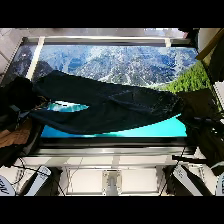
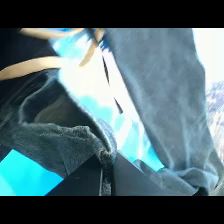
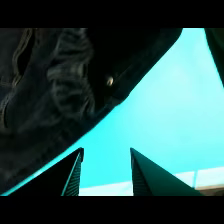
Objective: Fold the clothes and pants, and hang the long-sleeved shirts on hangers.
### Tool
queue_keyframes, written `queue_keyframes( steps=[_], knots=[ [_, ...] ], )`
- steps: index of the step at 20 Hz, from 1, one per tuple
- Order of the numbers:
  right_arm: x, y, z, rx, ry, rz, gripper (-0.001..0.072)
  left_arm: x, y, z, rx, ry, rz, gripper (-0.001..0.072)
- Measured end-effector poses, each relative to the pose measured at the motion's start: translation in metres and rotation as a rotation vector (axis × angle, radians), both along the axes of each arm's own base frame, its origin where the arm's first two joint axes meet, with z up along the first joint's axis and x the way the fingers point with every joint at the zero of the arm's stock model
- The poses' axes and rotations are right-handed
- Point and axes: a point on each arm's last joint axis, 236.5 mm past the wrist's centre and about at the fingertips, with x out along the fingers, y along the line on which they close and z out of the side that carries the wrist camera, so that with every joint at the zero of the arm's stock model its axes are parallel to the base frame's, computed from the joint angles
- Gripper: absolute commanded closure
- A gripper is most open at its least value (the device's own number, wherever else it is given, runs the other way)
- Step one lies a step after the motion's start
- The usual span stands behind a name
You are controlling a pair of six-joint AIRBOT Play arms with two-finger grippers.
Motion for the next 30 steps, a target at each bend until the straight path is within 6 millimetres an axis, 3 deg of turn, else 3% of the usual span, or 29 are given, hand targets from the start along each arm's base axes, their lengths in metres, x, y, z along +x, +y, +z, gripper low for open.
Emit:
queue_keyframes(
  steps=[6,13,14,15,18,21,24,26,28,30],
  knots=[
    [0.036,-0.023,-0.033,0.056,-0.008,-0.132,0.0361,0.007,0.006,0.027,0.035,-0.055,0.016,0.0696],
    [0.075,-0.029,-0.036,0.111,-0.081,-0.170,0.0378,0.008,0.006,0.032,0.043,-0.067,0.018,0.0696],
    [0.079,-0.028,-0.037,0.108,-0.086,-0.167,0.0478,0.008,0.007,0.032,0.043,-0.067,0.018,0.0695],
    [0.082,-0.025,-0.038,0.102,-0.091,-0.161,0.0681,0.008,0.006,0.032,0.043,-0.067,0.018,0.0696],
    [0.093,-0.019,-0.033,0.096,-0.110,-0.137,0.0675,0.009,0.008,0.033,0.047,-0.069,0.020,0.0696],
    [0.099,-0.016,0.005,0.101,-0.163,-0.052,0.0675,0.011,0.021,0.050,0.089,-0.089,0.038,0.0696],
    [0.088,-0.028,0.080,0.024,-0.240,0.048,0.0674,0.010,0.038,0.083,0.175,-0.099,0.039,0.0696],
    [0.060,-0.036,0.117,-0.081,-0.236,0.097,0.0675,0.008,0.042,0.098,0.219,-0.094,0.025,0.0696],
    [0.018,-0.040,0.124,-0.165,-0.162,0.118,0.0674,-0.001,0.041,0.096,0.240,-0.043,0.002,0.0696],
    [-0.027,-0.041,0.103,-0.194,-0.051,0.102,0.0674,-0.019,0.043,0.076,0.262,0.057,-0.012,0.0696]
  ],
)
